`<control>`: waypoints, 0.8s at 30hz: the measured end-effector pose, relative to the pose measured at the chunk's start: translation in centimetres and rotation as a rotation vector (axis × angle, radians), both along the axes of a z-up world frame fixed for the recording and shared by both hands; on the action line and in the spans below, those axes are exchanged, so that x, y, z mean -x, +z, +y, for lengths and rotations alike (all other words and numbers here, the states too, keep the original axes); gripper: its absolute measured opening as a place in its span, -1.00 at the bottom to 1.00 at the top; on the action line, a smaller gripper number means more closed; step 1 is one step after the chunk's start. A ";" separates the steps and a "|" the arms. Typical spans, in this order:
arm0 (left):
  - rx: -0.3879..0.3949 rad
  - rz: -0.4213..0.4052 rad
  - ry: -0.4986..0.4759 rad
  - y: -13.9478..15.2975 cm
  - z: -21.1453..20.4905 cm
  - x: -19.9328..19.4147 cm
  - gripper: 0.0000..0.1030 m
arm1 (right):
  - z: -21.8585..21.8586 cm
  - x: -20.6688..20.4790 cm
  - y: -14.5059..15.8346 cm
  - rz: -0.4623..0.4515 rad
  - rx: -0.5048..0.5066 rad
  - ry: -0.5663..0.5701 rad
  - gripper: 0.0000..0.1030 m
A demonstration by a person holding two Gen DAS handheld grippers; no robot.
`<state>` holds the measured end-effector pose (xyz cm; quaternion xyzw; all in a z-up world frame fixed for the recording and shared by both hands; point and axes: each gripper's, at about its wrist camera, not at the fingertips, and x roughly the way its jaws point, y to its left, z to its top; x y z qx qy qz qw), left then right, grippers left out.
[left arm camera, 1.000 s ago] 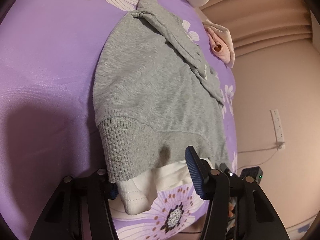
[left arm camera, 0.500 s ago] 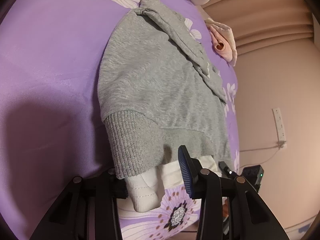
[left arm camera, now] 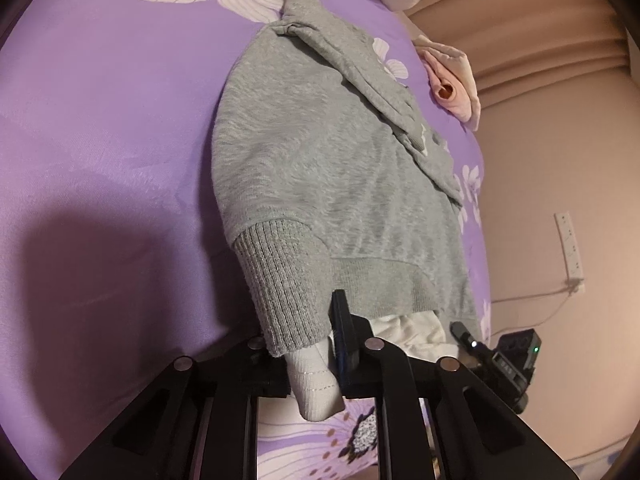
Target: Fold small clothes
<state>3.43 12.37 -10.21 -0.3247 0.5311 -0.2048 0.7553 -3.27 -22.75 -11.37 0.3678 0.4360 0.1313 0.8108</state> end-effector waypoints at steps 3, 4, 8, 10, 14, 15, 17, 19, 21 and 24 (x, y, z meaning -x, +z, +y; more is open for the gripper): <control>-0.010 -0.035 -0.011 0.9 -0.3 0.1 -0.82 | 0.0 0.0 0.2 -0.012 -0.012 0.001 -0.73; -0.007 -0.047 -0.013 1.1 -0.4 0.0 -0.82 | 0.0 0.0 0.3 -0.016 -0.015 0.001 -0.73; 0.004 -0.058 -0.023 1.5 -0.6 -0.3 -0.82 | 0.0 0.1 0.7 -0.030 -0.022 0.004 -0.73; 0.001 -0.060 -0.029 1.6 -0.7 -0.4 -0.82 | 0.0 0.1 0.9 -0.039 -0.029 0.004 -0.73; 0.007 -0.066 -0.032 1.7 -0.7 -0.6 -0.82 | 0.1 0.0 1.2 -0.051 -0.035 0.005 -0.73; 0.005 -0.068 -0.032 1.8 -0.8 -0.6 -0.82 | 0.1 0.0 1.3 -0.054 -0.035 0.005 -0.73; 0.000 -0.076 -0.036 2.0 -1.0 -0.7 -0.82 | 0.2 -0.1 1.5 -0.063 -0.038 0.007 -0.73; -0.011 -0.086 -0.041 2.2 -1.2 -0.8 -0.82 | 0.2 -0.2 1.8 -0.075 -0.038 0.009 -0.73; -0.021 -0.096 -0.045 2.5 -1.4 -0.9 -0.82 | 0.3 -0.4 2.0 -0.089 -0.033 0.012 -0.73; -0.028 -0.108 -0.048 2.8 -1.5 -1.2 -0.82 | 0.5 -0.8 2.1 -0.102 -0.039 0.013 -0.73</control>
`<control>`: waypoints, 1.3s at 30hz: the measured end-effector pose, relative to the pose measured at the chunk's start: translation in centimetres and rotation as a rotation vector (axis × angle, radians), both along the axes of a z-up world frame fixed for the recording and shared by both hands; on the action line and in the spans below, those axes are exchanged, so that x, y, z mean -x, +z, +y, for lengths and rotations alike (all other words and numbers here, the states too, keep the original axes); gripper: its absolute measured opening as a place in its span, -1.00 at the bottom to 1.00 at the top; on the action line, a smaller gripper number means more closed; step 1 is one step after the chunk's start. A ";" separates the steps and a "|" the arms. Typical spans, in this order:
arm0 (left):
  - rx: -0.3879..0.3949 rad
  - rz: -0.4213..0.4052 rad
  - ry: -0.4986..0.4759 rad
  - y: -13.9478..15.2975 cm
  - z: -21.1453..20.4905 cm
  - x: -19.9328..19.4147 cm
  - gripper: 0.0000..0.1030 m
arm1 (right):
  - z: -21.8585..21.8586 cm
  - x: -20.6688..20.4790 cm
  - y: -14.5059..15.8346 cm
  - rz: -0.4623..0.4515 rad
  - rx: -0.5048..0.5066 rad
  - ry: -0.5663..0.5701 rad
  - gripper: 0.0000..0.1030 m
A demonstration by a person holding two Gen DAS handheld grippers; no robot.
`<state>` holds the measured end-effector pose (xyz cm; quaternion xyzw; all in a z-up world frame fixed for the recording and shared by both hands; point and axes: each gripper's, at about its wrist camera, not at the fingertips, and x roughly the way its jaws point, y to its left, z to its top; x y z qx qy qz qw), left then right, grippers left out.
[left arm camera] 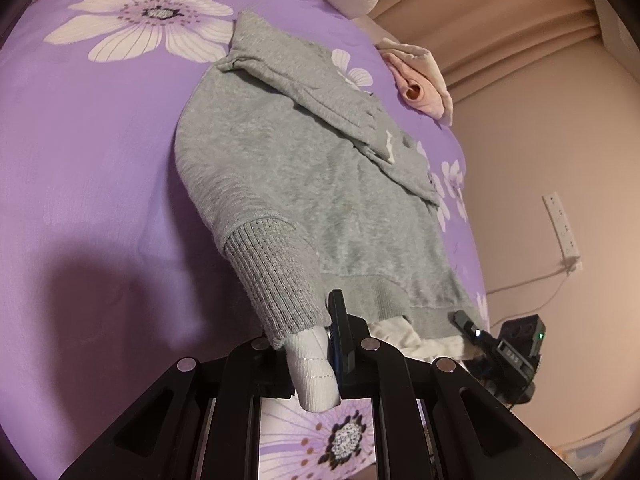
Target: Fold small clothes
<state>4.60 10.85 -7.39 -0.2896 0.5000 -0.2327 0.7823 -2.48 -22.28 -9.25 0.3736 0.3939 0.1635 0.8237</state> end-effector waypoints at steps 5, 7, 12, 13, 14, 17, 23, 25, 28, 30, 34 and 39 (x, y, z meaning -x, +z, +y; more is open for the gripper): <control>-0.003 -0.017 -0.005 0.4 -0.1 -0.5 -0.82 | 0.2 -0.5 0.4 -0.028 0.003 -0.003 -0.73; -0.002 -0.024 -0.007 0.6 -0.2 -0.7 -0.82 | 0.2 -0.7 0.5 -0.035 0.000 -0.009 -0.73; -0.001 -0.040 -0.012 0.8 -0.3 -1.0 -0.82 | 0.4 -1.1 0.7 -0.047 -0.008 -0.016 -0.74; -0.001 -0.042 -0.013 0.9 -0.3 -1.1 -0.82 | 0.4 -1.2 0.8 -0.051 -0.010 -0.017 -0.74; -0.003 -0.046 -0.013 1.0 -0.3 -1.2 -0.82 | 0.4 -1.2 0.8 -0.053 -0.011 -0.018 -0.74; -0.006 -0.056 -0.014 1.2 -0.3 -1.4 -0.82 | 0.5 -1.3 0.9 -0.062 -0.012 -0.019 -0.74; -0.017 -0.070 -0.020 1.5 -0.4 -1.6 -0.82 | 1.0 -1.6 1.3 -0.078 -0.010 -0.020 -0.74; -0.021 -0.074 -0.022 1.5 -0.4 -1.7 -0.82 | 1.2 -1.8 1.4 -0.081 -0.006 -0.019 -0.74; -0.025 -0.078 -0.025 1.7 -0.5 -1.7 -0.82 | 1.3 -1.9 1.5 -0.084 -0.003 -0.024 -0.74; -0.025 -0.078 -0.025 1.7 -0.5 -1.8 -0.82 | 1.3 -1.9 1.5 -0.084 -0.004 -0.027 -0.74; -0.026 -0.081 -0.027 1.8 -0.4 -1.8 -0.82 | 1.3 -2.0 1.6 -0.084 -0.007 -0.030 -0.74; -0.029 -0.082 -0.027 1.9 -0.6 -2.0 -0.82 | 1.5 -2.1 1.8 -0.088 -0.009 -0.033 -0.74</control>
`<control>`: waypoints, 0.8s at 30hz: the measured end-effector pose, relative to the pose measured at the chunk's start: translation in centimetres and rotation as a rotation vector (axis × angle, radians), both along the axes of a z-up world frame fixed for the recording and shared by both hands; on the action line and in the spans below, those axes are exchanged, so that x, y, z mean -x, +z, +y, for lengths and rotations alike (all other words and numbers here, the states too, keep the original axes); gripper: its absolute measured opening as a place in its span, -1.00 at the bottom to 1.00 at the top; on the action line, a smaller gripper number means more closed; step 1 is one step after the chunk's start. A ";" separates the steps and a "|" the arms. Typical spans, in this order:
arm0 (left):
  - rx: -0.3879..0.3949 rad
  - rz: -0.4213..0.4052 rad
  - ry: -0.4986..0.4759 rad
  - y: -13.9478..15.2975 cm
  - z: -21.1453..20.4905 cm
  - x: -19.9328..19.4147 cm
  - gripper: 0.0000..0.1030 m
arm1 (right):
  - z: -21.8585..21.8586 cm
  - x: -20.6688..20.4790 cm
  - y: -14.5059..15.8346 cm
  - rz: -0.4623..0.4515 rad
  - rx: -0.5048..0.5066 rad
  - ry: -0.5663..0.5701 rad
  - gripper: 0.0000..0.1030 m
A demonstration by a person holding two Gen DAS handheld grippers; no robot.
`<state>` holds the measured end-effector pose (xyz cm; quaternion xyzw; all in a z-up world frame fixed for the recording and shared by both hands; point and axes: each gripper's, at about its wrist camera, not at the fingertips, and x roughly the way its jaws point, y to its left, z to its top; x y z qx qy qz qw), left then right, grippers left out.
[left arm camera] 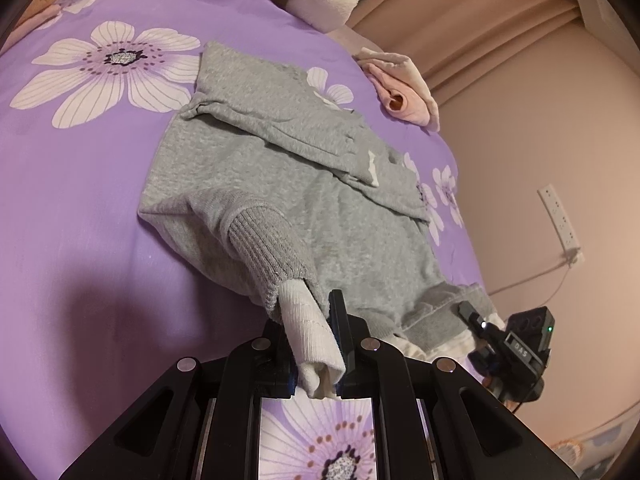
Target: Fold small clothes
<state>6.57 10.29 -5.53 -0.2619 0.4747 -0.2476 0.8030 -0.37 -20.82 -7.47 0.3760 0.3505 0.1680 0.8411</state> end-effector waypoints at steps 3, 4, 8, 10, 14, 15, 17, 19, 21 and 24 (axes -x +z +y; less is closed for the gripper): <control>0.000 -0.002 -0.001 0.1 0.0 0.0 -0.82 | 0.1 -0.1 0.1 -0.003 -0.002 -0.001 -0.74; 0.000 -0.003 -0.002 0.1 0.0 -0.1 -0.82 | 0.0 -0.1 0.1 -0.003 -0.003 -0.001 -0.74; -0.002 -0.005 -0.003 0.3 -0.2 -0.3 -0.82 | 0.0 -0.1 0.1 -0.007 -0.005 -0.002 -0.74; -0.001 -0.004 -0.003 0.2 -0.2 -0.3 -0.82 | 0.1 -0.2 0.1 -0.007 -0.007 -0.003 -0.74; -0.001 -0.005 -0.003 0.2 -0.1 -0.2 -0.82 | 0.1 -0.2 0.2 -0.010 -0.009 -0.005 -0.74; -0.001 -0.005 -0.003 0.2 -0.2 -0.2 -0.82 | 0.1 -0.2 0.3 -0.010 -0.009 -0.005 -0.74; -0.002 -0.005 -0.003 0.2 -0.2 -0.3 -0.82 | 0.0 -0.2 0.2 -0.010 -0.010 -0.005 -0.74; -0.001 -0.005 -0.002 0.2 -0.2 -0.3 -0.82 | 0.1 -0.2 0.3 -0.012 -0.010 -0.006 -0.74; -0.001 -0.004 -0.003 0.2 -0.2 -0.3 -0.82 | 0.1 -0.2 0.4 -0.013 -0.011 -0.006 -0.74; -0.002 -0.006 -0.002 0.2 -0.2 -0.3 -0.82 | 0.1 -0.2 0.5 -0.015 -0.011 -0.007 -0.74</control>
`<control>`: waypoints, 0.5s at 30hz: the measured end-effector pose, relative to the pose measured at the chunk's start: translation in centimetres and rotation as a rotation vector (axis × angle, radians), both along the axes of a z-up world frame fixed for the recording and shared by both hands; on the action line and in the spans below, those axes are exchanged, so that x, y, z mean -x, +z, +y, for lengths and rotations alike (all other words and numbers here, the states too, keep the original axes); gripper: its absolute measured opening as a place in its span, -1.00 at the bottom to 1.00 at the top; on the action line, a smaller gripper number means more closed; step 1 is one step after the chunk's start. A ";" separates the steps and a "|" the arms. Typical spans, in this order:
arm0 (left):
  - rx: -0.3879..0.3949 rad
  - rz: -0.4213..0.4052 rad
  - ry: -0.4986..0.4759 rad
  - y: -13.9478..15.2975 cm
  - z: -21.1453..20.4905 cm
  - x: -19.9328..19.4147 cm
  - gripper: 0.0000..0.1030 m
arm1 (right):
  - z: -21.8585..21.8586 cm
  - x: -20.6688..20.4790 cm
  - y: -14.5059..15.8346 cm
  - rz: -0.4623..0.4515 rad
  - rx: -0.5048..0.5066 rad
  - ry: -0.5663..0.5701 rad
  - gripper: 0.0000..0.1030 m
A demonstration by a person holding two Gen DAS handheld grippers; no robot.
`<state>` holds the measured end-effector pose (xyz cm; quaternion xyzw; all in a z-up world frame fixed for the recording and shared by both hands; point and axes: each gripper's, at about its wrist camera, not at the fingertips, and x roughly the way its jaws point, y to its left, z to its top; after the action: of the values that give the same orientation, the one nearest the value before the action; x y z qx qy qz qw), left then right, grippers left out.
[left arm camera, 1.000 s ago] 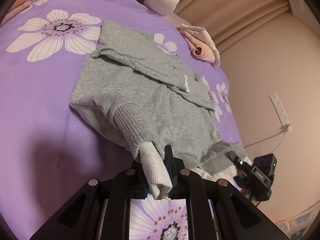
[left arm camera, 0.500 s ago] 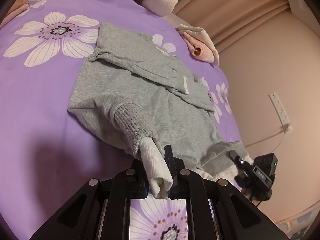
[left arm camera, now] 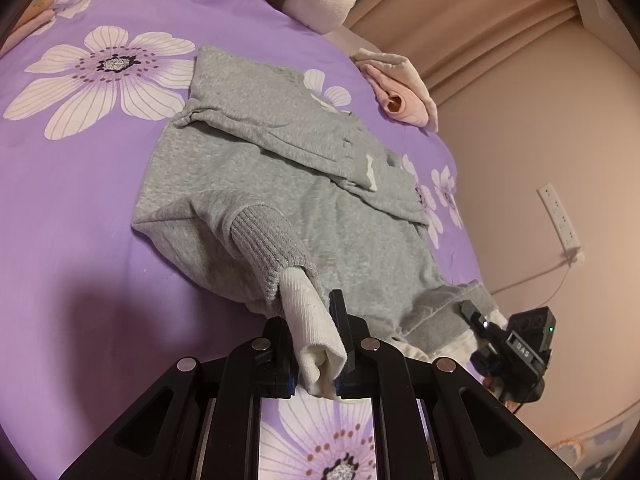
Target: Fold small clothes
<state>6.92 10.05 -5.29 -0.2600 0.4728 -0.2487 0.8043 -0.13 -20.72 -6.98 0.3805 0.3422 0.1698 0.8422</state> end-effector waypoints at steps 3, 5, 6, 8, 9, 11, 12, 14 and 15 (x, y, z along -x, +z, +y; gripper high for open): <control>0.000 -0.001 0.001 0.0 0.0 0.0 -0.82 | -0.1 0.0 0.1 -0.003 0.001 -0.002 -0.74; -0.001 -0.001 0.001 0.0 0.0 -0.1 -0.82 | 0.0 -0.1 0.1 -0.005 0.000 -0.002 -0.74; -0.001 -0.002 0.001 0.1 -0.1 -0.1 -0.82 | 0.0 -0.2 0.2 -0.006 0.001 -0.002 -0.74; -0.001 -0.002 0.000 0.1 -0.1 -0.2 -0.82 | -0.1 -0.1 0.2 -0.007 0.000 -0.003 -0.74; 0.000 -0.002 0.000 0.1 -0.1 -0.3 -0.82 | -0.1 -0.2 0.2 -0.008 -0.001 -0.003 -0.74; -0.001 -0.002 0.000 0.1 -0.1 -0.3 -0.82 | -0.1 -0.2 0.3 -0.009 -0.001 -0.003 -0.74; -0.002 -0.002 0.000 0.1 -0.1 -0.3 -0.82 | -0.1 -0.3 0.3 -0.010 -0.001 -0.004 -0.74; -0.001 -0.002 0.000 0.1 -0.1 -0.3 -0.82 | -0.1 -0.3 0.4 -0.012 -0.002 -0.004 -0.74; -0.002 -0.004 0.000 0.2 -0.1 -0.4 -0.82 | -0.1 -0.3 0.4 -0.013 -0.002 -0.004 -0.74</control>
<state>7.33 9.98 -5.11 -0.2587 0.4717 -0.2487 0.8054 0.19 -20.81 -6.56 0.3808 0.3360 0.1708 0.8443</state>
